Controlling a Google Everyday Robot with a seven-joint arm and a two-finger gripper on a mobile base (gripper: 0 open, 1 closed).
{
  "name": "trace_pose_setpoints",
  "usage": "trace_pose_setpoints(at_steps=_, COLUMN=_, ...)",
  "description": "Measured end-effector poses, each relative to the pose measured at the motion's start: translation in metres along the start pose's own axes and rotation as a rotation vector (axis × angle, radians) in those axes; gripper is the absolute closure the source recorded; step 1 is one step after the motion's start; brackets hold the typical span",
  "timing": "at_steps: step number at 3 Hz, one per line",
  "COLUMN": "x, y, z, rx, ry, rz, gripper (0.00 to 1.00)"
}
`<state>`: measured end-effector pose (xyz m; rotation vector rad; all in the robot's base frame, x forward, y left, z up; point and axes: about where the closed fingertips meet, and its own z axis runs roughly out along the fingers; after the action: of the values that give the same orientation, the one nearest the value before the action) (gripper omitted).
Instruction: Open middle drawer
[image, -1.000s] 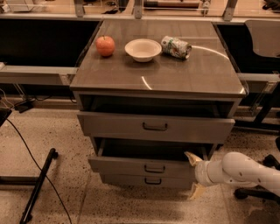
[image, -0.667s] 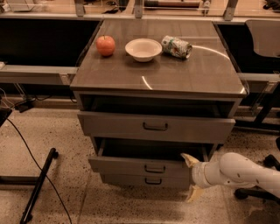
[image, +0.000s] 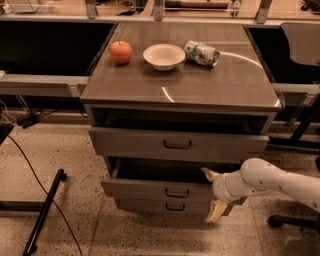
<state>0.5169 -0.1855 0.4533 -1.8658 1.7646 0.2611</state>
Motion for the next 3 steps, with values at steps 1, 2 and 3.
trace_pose_setpoints(at_steps=1, x=0.011, y=-0.008, z=0.006, rx=-0.015, ry=0.01, rz=0.048, gripper=0.16)
trace_pose_setpoints(at_steps=2, x=0.024, y=-0.009, z=0.01, rx=-0.032, ry=0.031, rz=0.096, gripper=0.24)
trace_pose_setpoints(at_steps=3, x=0.032, y=-0.005, z=0.01, rx=-0.042, ry=0.044, rz=0.129, gripper=0.27)
